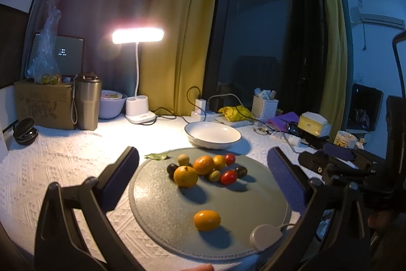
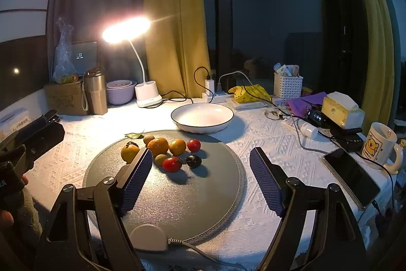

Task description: Organize fruits

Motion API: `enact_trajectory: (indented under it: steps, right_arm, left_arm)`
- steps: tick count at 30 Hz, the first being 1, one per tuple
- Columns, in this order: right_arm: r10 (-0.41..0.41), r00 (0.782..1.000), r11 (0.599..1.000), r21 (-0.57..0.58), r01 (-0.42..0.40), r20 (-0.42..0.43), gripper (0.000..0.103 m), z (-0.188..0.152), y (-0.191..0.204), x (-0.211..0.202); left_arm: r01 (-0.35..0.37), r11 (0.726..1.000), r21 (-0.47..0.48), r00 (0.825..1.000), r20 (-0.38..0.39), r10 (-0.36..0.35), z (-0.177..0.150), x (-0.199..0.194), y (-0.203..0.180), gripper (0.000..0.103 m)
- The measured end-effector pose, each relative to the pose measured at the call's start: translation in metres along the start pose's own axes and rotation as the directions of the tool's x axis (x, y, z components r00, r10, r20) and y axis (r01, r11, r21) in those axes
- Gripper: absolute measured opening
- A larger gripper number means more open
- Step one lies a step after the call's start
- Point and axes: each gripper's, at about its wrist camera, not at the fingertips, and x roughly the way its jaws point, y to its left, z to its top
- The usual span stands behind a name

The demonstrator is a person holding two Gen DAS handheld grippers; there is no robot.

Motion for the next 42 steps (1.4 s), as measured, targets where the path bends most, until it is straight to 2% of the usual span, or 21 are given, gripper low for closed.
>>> enact_trajectory:
  steps: [42]
  right_arm:
    - [0.008, 1.000, 1.000, 0.004, -0.008, -0.001, 0.082, 0.0012, -0.0004, -0.0008]
  left_arm:
    - [0.030, 1.000, -0.009, 0.999, -0.016, -0.031, -0.0045, -0.0021, -0.0068, 0.102]
